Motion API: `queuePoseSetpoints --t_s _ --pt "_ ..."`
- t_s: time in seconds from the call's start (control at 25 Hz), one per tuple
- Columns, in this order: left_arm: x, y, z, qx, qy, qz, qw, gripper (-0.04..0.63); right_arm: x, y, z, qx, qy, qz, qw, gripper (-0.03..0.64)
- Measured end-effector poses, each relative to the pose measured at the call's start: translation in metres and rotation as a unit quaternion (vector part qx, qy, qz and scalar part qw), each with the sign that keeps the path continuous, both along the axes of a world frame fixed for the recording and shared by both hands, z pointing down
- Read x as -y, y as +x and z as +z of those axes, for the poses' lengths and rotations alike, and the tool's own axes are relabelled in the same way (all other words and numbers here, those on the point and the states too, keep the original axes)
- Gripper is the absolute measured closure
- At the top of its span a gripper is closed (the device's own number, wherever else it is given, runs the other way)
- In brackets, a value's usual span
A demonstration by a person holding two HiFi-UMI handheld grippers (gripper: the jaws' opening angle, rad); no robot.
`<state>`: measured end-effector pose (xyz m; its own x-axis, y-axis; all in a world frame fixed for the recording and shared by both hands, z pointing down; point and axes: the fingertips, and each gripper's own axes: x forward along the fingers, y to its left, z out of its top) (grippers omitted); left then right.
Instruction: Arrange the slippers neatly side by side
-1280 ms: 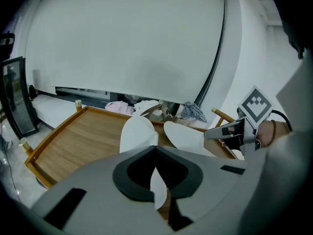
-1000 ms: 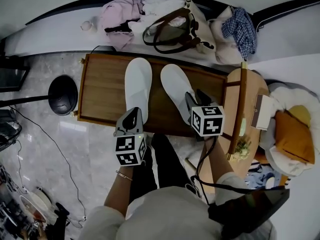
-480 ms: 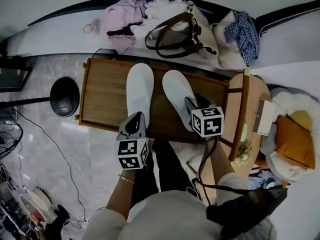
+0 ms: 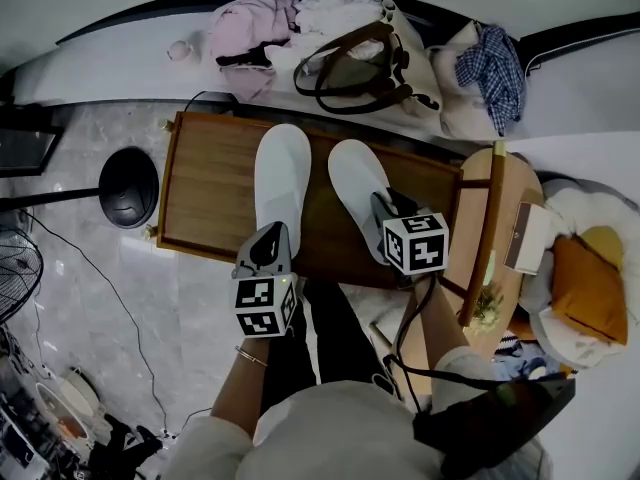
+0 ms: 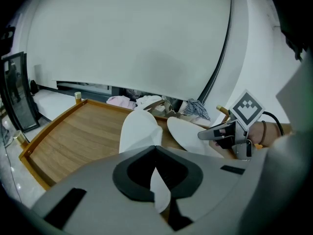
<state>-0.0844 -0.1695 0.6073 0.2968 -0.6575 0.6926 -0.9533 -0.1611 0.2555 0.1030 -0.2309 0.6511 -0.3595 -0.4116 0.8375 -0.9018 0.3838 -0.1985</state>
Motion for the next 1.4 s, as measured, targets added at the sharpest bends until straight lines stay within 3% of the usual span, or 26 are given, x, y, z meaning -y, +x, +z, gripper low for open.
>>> queuePoseSetpoints --t_s 0.44,1.4 --pt "-0.007 -0.006 -0.002 0.004 0.0 0.0 1.0 0.578 -0.006 0.001 -0.003 -0.018 0.003 0.011 1.0 0.558" --pt "-0.005 -0.001 -0.046 0.012 0.047 0.025 0.9985 0.578 -0.019 0.005 -0.058 0.034 0.017 0.128 0.991 0.569"
